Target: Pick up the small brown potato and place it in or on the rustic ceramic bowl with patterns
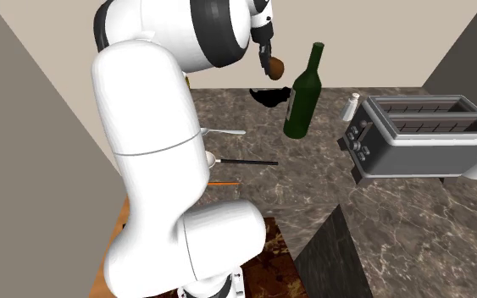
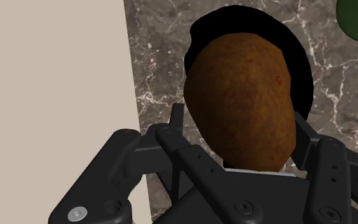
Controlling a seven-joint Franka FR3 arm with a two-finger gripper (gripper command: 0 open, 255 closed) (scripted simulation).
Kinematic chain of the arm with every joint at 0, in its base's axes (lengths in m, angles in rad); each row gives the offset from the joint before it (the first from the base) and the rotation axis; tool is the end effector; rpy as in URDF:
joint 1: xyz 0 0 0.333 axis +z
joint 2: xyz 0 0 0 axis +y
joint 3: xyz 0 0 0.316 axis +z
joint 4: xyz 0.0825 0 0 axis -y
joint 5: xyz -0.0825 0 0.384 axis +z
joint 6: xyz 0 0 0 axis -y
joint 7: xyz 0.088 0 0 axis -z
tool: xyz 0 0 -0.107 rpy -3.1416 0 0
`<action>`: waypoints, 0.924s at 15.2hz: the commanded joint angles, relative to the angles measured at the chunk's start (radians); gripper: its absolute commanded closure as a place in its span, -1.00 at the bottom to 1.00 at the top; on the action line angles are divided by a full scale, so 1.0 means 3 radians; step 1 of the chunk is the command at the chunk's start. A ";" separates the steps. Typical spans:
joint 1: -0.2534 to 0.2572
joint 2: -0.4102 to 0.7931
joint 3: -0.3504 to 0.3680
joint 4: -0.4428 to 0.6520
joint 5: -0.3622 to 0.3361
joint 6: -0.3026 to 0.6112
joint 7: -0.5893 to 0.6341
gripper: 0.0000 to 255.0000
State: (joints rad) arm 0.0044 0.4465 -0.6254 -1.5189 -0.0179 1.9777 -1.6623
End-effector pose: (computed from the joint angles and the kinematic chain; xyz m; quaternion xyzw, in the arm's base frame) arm 0.5869 -0.3426 0.4534 0.8420 0.5204 -0.1029 0.0985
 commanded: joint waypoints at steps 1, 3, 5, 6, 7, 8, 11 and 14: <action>0.0010 0.0001 0.0003 -0.0102 -0.0002 0.0102 0.0015 1.00; 0.0010 0.0022 0.0010 -0.0164 0.0006 0.0181 0.0024 1.00; 0.0008 0.0047 0.0018 -0.0221 0.0016 0.0258 0.0033 1.00; 0.0008 0.0054 0.0020 -0.0240 0.0018 0.0283 0.0035 1.00; 0.0007 0.0055 0.0021 -0.0239 0.0019 0.0282 0.0035 1.00; 0.0007 0.0055 0.0021 -0.0238 0.0019 0.0282 0.0035 1.00; 0.0007 0.0055 0.0021 -0.0238 0.0019 0.0282 0.0035 1.00; 0.0007 0.0055 0.0021 -0.0238 0.0019 0.0282 0.0035 -1.00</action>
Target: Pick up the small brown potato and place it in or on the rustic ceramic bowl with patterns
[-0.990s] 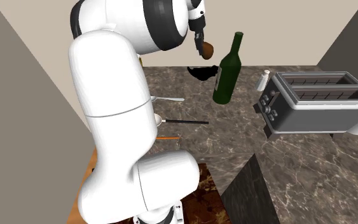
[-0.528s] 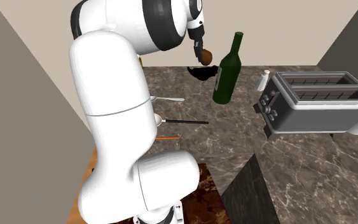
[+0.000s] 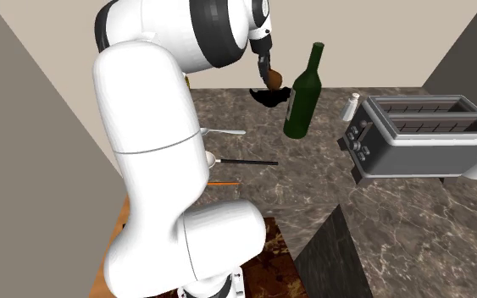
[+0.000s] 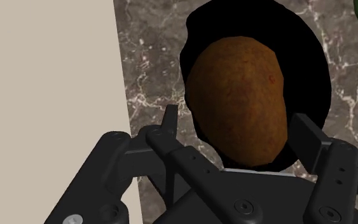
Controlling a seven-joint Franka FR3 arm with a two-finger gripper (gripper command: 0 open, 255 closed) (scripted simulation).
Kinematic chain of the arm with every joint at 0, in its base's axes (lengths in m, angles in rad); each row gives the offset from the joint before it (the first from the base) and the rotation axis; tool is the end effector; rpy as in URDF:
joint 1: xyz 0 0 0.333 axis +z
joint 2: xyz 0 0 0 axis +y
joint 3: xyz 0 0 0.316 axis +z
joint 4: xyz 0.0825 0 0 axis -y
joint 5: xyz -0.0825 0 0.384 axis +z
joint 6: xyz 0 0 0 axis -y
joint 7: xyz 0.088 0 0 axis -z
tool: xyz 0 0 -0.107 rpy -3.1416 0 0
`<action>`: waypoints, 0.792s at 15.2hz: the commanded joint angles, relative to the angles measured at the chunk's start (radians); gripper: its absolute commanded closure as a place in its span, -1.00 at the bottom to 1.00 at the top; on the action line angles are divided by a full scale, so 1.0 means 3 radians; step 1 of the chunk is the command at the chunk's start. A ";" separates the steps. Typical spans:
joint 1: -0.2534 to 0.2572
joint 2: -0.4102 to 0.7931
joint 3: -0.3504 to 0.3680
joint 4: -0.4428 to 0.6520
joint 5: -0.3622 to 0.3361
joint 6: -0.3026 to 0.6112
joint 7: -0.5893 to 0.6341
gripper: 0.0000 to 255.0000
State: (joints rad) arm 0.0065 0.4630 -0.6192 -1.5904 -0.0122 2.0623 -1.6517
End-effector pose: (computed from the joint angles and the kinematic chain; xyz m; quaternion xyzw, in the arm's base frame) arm 0.5854 -0.3421 0.4171 0.8420 0.5204 -0.1028 0.0986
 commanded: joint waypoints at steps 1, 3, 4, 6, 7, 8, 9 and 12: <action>0.0000 0.0000 0.0000 0.0000 0.0000 0.0000 0.0000 -1.00; 0.0000 0.0000 0.0000 0.0000 0.0000 0.0000 0.0000 -1.00; 0.0000 0.0000 0.0000 0.0000 0.0000 0.0000 0.0000 -1.00; 0.0023 -0.0041 -0.0009 0.0054 -0.0021 -0.0094 0.0012 -1.00; 0.0045 -0.0078 -0.0017 0.0114 -0.0040 -0.0189 0.0023 -1.00; 0.0064 -0.0111 -0.0023 0.0180 -0.0057 -0.0287 0.0033 -1.00; 0.0078 -0.0134 -0.0026 0.0236 -0.0069 -0.0365 0.0039 -1.00; 0.0078 -0.0135 -0.0026 0.0236 -0.0069 -0.0365 0.0039 -1.00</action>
State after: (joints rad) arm 0.0289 0.4244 -0.6266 -1.5206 -0.0317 1.9560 -1.6405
